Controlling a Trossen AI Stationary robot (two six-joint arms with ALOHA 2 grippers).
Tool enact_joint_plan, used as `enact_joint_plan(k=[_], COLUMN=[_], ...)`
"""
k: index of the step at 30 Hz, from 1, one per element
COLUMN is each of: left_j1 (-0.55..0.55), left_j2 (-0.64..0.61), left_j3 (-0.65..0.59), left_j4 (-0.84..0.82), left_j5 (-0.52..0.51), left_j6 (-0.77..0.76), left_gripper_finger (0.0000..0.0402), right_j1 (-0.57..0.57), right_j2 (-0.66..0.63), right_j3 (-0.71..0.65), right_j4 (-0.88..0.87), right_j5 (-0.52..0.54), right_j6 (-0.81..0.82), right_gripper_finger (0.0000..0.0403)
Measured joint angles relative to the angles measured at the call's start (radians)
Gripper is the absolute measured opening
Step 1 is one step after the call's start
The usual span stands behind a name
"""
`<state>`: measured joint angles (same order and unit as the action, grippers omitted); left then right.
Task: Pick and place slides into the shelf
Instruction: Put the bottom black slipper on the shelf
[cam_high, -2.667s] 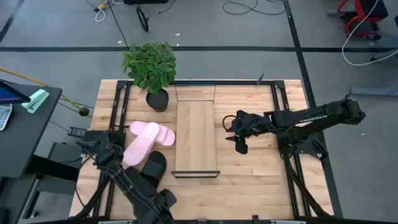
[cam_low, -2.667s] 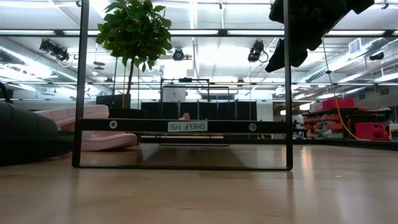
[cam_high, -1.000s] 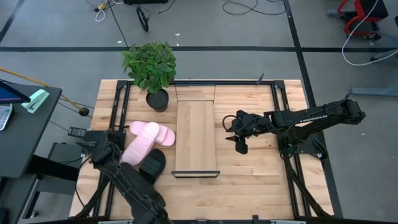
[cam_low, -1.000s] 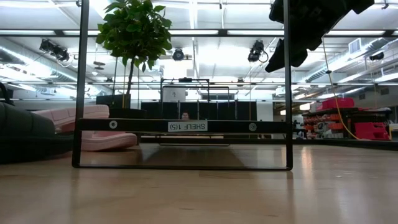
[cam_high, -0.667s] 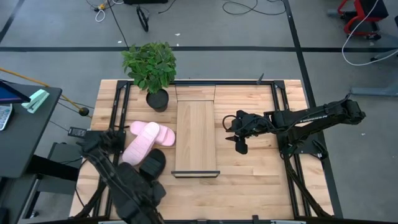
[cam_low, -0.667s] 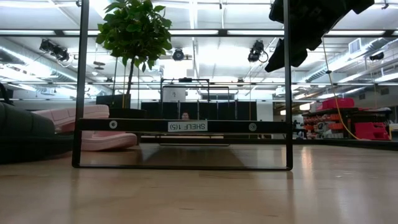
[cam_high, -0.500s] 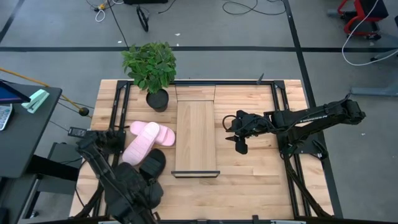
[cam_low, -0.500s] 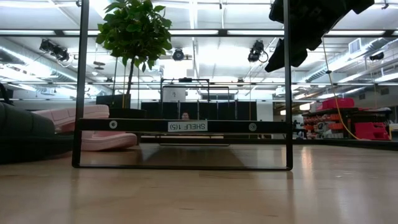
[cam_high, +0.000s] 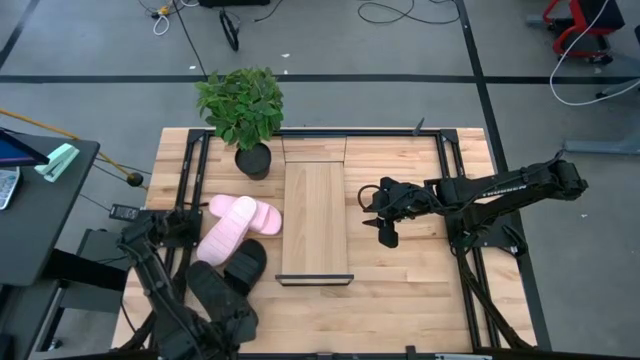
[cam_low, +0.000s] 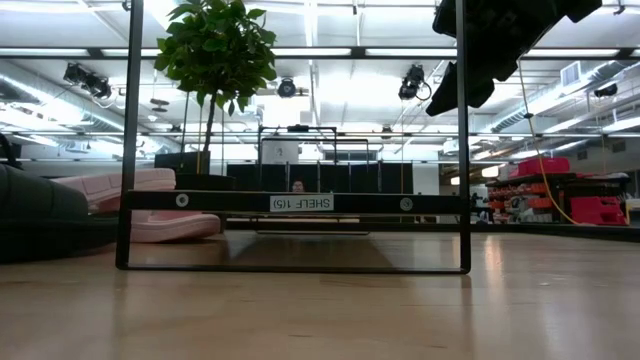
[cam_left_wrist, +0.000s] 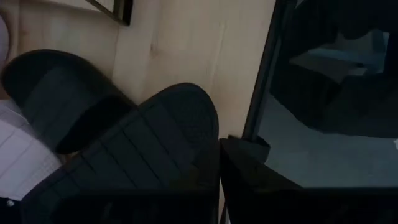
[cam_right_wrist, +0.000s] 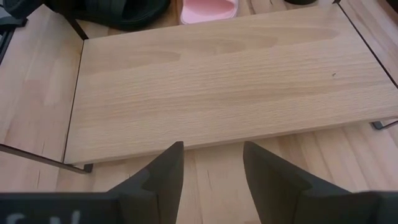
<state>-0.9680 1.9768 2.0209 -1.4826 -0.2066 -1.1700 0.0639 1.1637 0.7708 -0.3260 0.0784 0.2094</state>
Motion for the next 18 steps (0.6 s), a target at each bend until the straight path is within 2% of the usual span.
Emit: enact_joint_plan(k=[4, 8, 15, 18], left_j1=[0.002, 0.002, 0.001, 0.009], left_j2=[0.0, 0.019, 0.103, 0.15], left_j3=[0.0, 0.0, 0.0, 0.0], left_j4=[-0.001, -0.01, -0.01, -0.007], left_j5=[0.001, 0.0, 0.002, 0.048], left_j6=[-0.048, -0.048, -0.053, -0.048], left_gripper_finger=[0.0032, 0.0071, 0.0193, 0.0246], right_j1=[0.0, 0.0, 0.0, 0.0], right_j2=[0.0, 0.0, 0.0, 0.0], right_j3=[0.0, 0.0, -0.001, -0.002], right_j4=[0.0, -0.002, -0.012, -0.012], right_j5=[0.0, 0.0, 0.0, 0.0], right_j6=[0.0, 0.001, 0.001, 0.001], right_gripper_finger=[0.0172, 0.0172, 0.0172, 0.0172])
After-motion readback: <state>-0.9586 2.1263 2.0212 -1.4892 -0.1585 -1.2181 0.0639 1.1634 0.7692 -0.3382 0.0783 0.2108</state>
